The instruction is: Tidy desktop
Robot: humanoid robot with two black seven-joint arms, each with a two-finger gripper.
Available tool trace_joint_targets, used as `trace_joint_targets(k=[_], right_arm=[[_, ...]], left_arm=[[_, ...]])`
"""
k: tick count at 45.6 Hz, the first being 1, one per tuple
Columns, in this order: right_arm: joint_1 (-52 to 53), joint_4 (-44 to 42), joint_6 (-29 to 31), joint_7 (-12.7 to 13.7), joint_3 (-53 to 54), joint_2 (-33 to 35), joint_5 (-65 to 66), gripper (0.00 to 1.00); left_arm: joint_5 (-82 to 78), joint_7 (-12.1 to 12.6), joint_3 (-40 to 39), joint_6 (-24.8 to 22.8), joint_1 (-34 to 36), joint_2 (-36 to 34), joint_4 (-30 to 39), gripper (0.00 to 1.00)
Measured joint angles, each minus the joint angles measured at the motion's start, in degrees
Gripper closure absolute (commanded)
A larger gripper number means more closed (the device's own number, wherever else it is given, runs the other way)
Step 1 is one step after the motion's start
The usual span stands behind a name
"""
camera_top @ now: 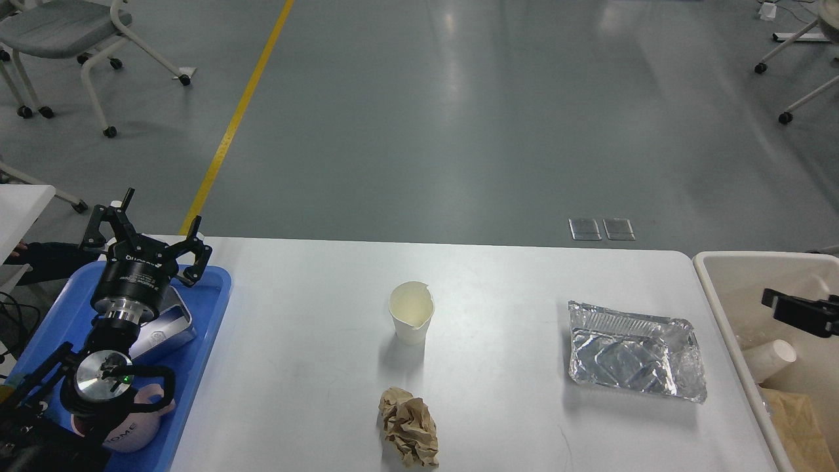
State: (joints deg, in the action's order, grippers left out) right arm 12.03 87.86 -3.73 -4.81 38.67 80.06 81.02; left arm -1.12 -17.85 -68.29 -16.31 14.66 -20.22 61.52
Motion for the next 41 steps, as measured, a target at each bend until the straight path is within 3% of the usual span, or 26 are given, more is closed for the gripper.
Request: trace_joint_targets(k=[6, 20, 25, 32, 41], right_arm=[[-1.5, 0.1, -2.5, -0.3, -4.1, 4.0, 1.6, 0.0], [-1.4, 0.7, -2.8, -0.4, -8.4, 7.1, 1.8, 0.0], [-0.9, 0.2, -1.9, -0.1, -8.3, 6.9, 1.0, 0.0], [0.0, -0.9, 2.8, 0.4, -7.6, 3.1, -4.8, 0.0], [4.7, -9.3, 9.5, 3.1, -7.4, -5.4, -9.4, 0.0]], left_arm=[[-0.1, 0.1, 0.2, -2.1, 0.6, -0.8, -0.8, 0.04], [-0.1, 0.1, 1.4, -1.8, 0.1, -0.8, -1.4, 0.04], [-0.1, 1.8, 2.6, -0.7, 0.0, -0.7, -1.6, 0.04], [0.0, 5.8, 3.0, 1.3, 0.0, 0.0, -1.7, 0.04], [0.0, 6.6, 3.0, 1.6, 0.0, 1.1, -1.8, 0.04]])
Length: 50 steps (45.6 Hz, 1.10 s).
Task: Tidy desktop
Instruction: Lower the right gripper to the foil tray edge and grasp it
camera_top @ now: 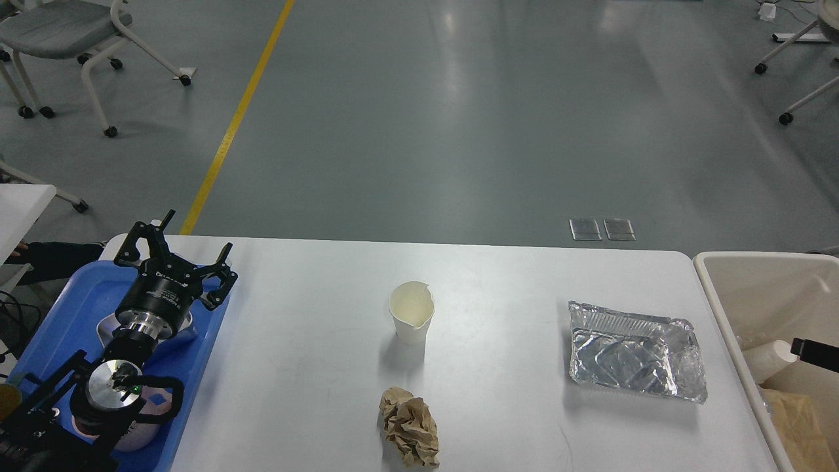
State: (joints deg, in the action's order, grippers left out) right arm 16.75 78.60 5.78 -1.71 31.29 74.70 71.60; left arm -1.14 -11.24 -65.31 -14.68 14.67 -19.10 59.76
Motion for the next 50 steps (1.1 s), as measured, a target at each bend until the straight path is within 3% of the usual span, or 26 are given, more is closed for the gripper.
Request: trace_joint_targets(k=[19, 36, 50], right_arm=[[7.8, -16.0, 3.3, 0.1, -3.8, -18.8, 3.7, 0.0], [14.8, -19.1, 3.0, 0.0, -12.9, -24.7, 4.4, 0.0], [15.1, -24.8, 2.6, -0.7, -14.5, -29.2, 4.5, 0.0]], left_arm=[[-0.1, 0.0, 0.1, 0.6, -0.2, 1.9, 0.0, 0.04], [-0.1, -0.2, 0.1, 0.5, -0.8, 1.9, -0.4, 0.04], [-0.1, -0.2, 0.0, 0.3, -1.0, 1.9, -0.4, 0.04]])
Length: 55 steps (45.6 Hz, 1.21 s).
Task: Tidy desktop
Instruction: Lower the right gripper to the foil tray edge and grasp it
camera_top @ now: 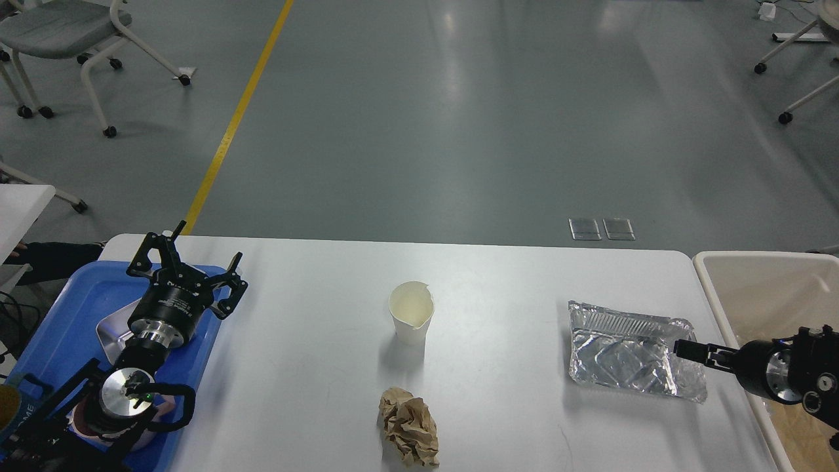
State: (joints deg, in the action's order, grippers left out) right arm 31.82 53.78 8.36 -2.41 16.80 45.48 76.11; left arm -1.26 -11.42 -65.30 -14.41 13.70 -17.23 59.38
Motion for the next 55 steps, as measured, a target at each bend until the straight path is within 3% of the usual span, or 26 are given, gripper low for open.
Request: trace_joint_targets(k=[17, 33, 47, 51, 55], right_arm=[[-0.1, -2.8, -0.2, -1.9, -1.6, -2.8, 0.0, 0.0], [0.4, -10.5, -0.6, -3.9, -4.0, -6.8, 0.1, 0.0], [0.3, -10.7, -1.6, -6.9, -4.2, -7.5, 0.0, 0.56], [0.3, -11.0, -1.7, -7.3, -5.7, -7.6, 0.0, 0.85], [0.6, -11.6, -2.0, -7.4, -7.0, -7.8, -0.1, 1.0]], left_arm=[[0.0, 0.1, 0.0, 0.0, -0.1, 0.0, -0.1, 0.04], [0.0, 0.1, 0.1, 0.1, -0.1, 0.0, -0.1, 0.04], [-0.1, 0.0, 0.1, 0.1, -0.1, 0.0, -0.1, 0.04], [-0.1, 0.1, 0.1, 0.0, -0.1, 0.0, -0.1, 0.04], [-0.1, 0.1, 0.1, -0.3, -0.3, 0.0, -0.2, 0.04]])
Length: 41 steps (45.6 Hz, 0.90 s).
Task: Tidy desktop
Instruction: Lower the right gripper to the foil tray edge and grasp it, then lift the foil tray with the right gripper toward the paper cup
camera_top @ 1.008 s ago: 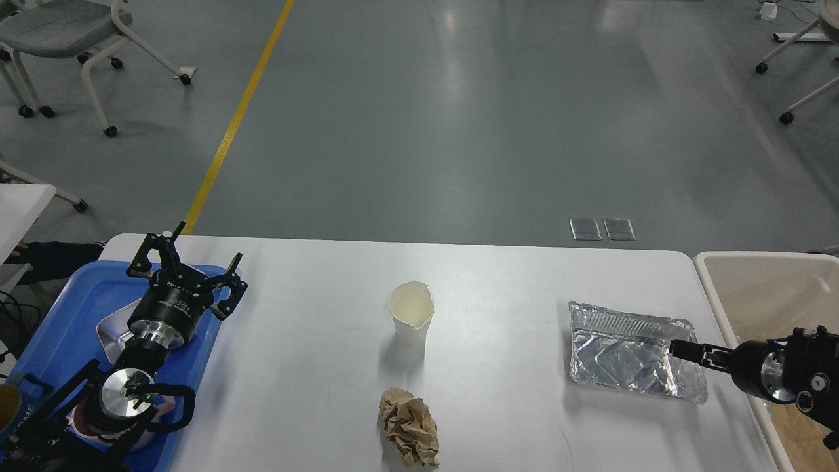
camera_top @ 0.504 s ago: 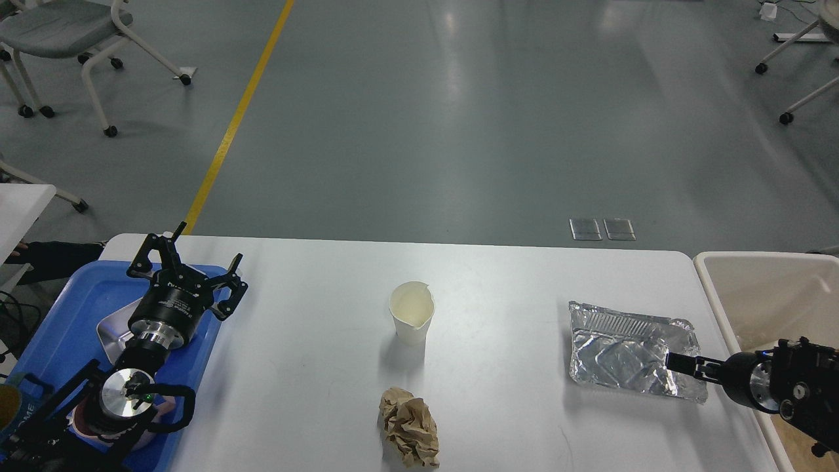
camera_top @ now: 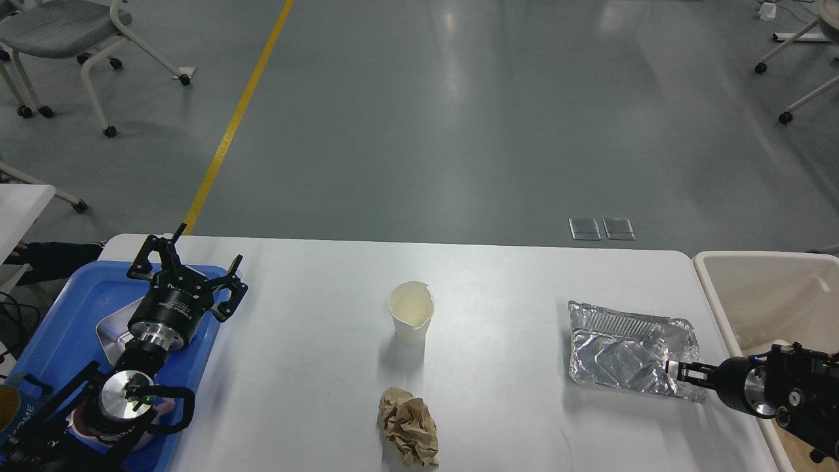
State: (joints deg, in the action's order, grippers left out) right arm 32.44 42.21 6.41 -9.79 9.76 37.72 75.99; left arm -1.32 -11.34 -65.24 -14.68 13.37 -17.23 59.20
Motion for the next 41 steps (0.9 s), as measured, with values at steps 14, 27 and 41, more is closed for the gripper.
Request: trace_joint_targets(k=[14, 27, 41], right_arm=[[0.3, -2.6, 0.1, -0.8, -0.6, -0.7, -1.0, 1.0], [0.5, -1.8, 0.4, -3.5, -0.4, -0.7, -1.1, 1.0], [2.7, -1.3, 1.7, -5.8, -0.4, -0.4, -5.6, 1.0]], left_arm=[[0.0, -0.1, -0.1, -0.2, -0.3, 0.0, -0.5, 0.04], [0.0, -0.1, -0.1, -0.2, -0.4, 0.0, -0.6, 0.04], [0.0, 0.0, -0.1, -0.2, -0.5, -0.1, -0.6, 0.04]])
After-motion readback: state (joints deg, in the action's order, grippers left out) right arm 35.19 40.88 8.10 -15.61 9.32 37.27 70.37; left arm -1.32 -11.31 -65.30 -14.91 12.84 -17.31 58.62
